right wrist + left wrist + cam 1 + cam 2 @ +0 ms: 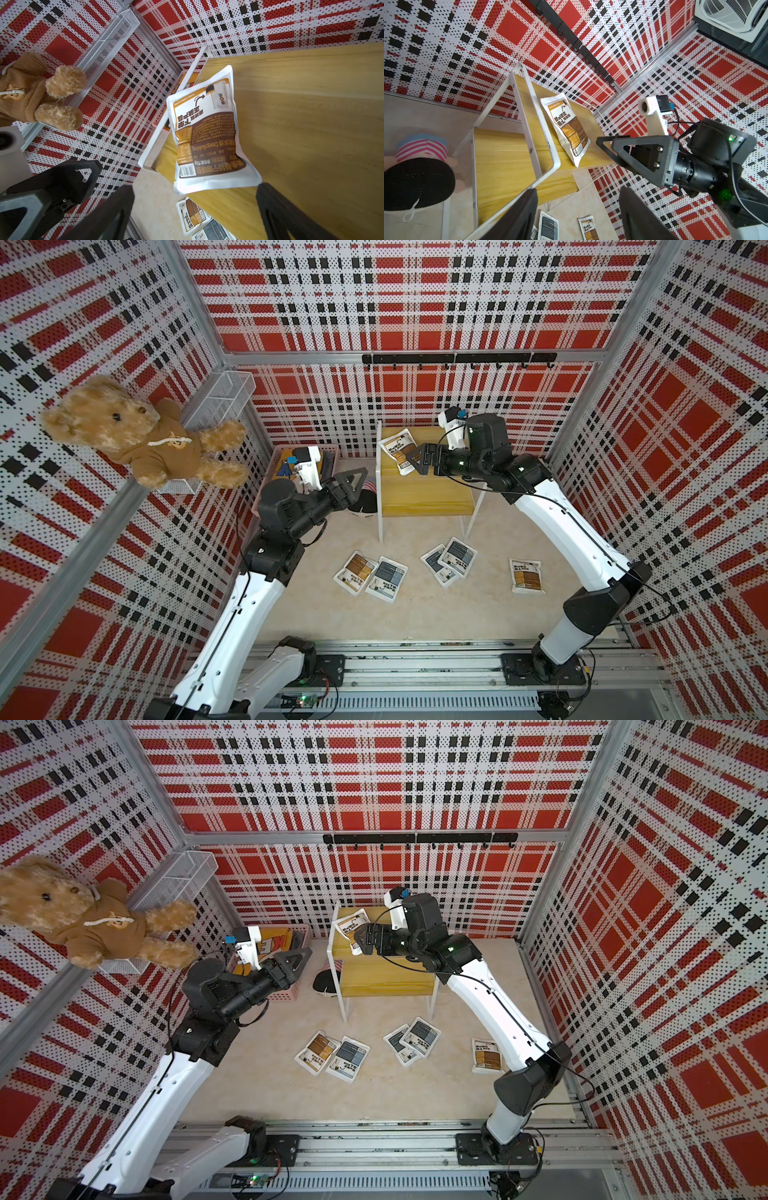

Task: Place the bagged coffee beans on the shelf by color
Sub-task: Adjust the bagged coffee beans on the shelf.

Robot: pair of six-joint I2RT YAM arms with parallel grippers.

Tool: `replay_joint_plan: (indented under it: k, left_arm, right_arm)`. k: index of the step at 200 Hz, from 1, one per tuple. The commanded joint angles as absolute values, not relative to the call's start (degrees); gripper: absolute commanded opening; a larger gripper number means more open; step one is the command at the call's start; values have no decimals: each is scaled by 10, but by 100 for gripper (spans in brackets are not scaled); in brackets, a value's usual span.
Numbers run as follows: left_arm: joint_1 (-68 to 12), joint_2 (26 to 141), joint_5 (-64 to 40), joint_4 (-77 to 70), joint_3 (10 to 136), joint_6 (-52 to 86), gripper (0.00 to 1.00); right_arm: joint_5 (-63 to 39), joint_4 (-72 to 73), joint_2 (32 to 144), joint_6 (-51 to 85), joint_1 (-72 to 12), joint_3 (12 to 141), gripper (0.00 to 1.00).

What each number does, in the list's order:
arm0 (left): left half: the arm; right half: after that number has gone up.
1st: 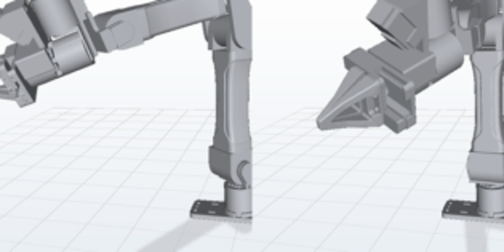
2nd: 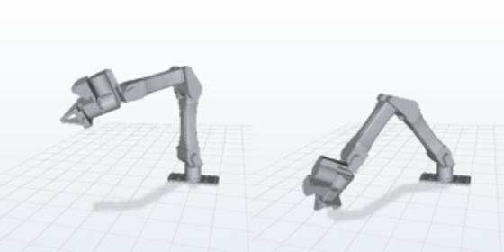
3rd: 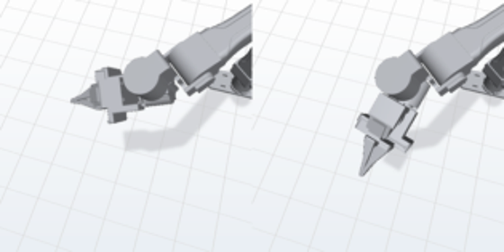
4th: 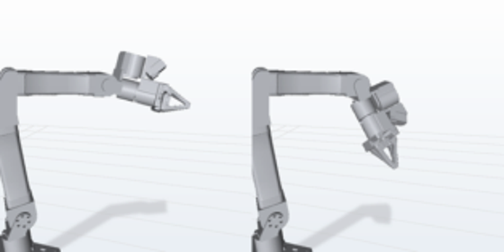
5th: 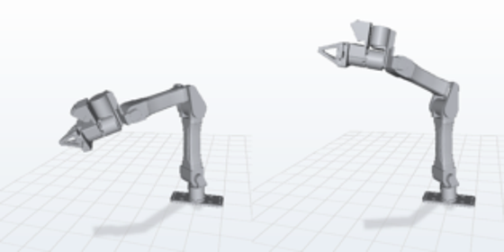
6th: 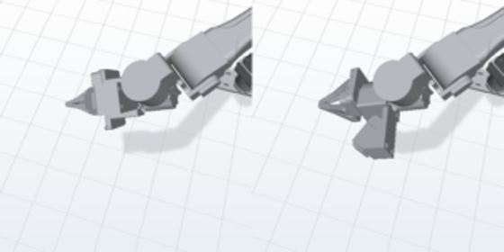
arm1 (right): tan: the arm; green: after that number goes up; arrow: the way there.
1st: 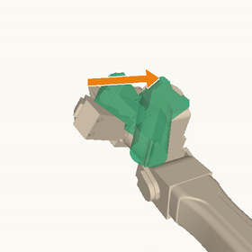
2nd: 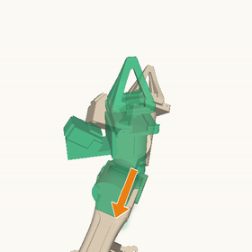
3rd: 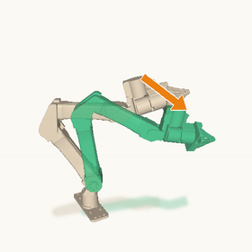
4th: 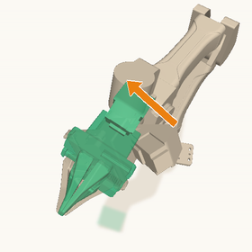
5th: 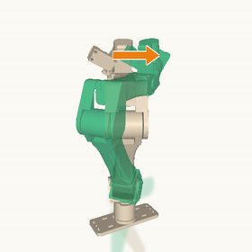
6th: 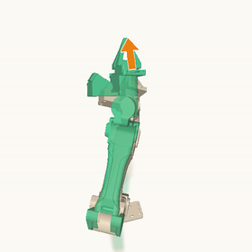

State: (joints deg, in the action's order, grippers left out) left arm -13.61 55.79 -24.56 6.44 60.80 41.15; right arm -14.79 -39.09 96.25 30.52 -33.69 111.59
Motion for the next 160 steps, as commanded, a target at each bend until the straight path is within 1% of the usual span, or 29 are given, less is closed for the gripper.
replay_joint_plan:
  k: [1,64,114,160]
  left_arm:
    - [-136,550,-239,66,601,405,69]
    - [-122,534,-246,85,590,393,70]
    - [-114,533,-254,94,590,388,70]
    - [-105,537,-249,97,591,385,70]
  right_arm:
    - [-171,-379,974,307,-335,1122,100]
    - [-197,-363,990,334,-342,1116,100]
    - [-204,-351,1003,353,-373,1119,100]
    - [-202,-338,992,377,-405,1107,100]
